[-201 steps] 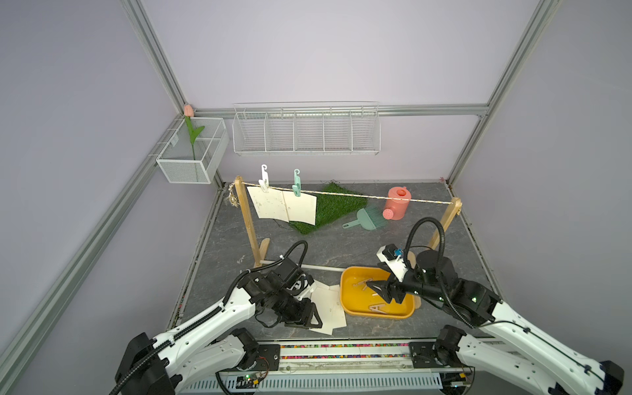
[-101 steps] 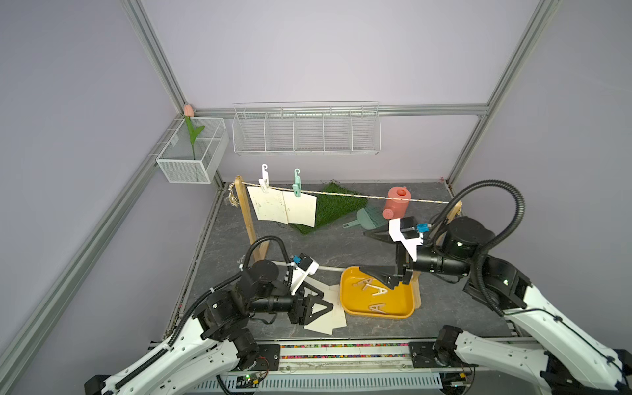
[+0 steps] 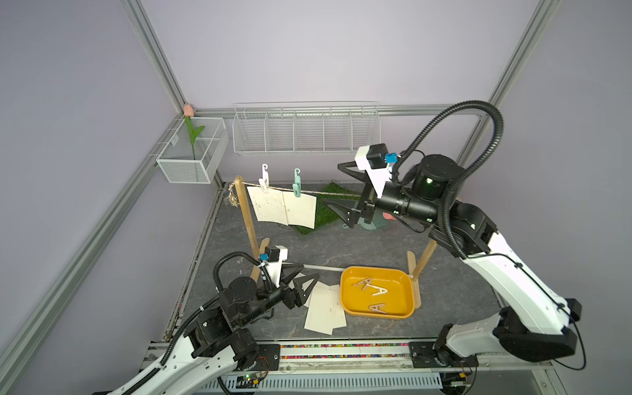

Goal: Remove the postcards from the strings
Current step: Pinch the postcard on the clothesline.

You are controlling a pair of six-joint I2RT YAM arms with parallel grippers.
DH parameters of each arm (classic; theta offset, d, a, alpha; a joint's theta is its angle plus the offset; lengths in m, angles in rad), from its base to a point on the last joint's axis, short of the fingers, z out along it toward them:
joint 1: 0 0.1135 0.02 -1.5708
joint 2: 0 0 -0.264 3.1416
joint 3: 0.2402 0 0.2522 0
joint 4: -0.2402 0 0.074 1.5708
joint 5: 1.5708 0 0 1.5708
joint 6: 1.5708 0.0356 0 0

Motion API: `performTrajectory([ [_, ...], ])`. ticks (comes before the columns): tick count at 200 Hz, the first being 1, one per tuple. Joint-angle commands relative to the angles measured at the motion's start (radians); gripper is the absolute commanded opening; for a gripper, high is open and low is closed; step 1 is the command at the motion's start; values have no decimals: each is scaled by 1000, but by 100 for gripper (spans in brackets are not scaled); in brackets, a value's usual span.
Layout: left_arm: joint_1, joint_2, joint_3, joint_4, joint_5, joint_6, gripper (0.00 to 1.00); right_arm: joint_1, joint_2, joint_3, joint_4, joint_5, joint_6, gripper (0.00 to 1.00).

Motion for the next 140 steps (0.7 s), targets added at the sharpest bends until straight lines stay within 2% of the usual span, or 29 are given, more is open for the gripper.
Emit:
performTrajectory([
  [1, -3, -49, -89, 184, -165, -77, 78, 6, 66, 93, -72, -28, 5, 99],
  [24, -3, -85, -160, 325, -214, -95, 81, 6, 126, 161, -89, -50, 6, 99],
  [50, 0, -130, -225, 463, -251, -128, 92, 6, 164, 199, -101, -57, -1, 98],
  [69, 20, -144, -266, 565, -235, -159, 99, 4, 182, 221, -116, -67, -7, 98],
  [81, 53, -127, -273, 610, -175, -186, 100, 5, 186, 227, -118, -69, -9, 98],
  [112, 201, -7, -248, 722, 77, -296, 98, 5, 185, 227, -122, -72, -11, 98],
  [140, 270, 94, -256, 865, 158, -368, 99, 5, 185, 222, -122, -70, -13, 98],
])
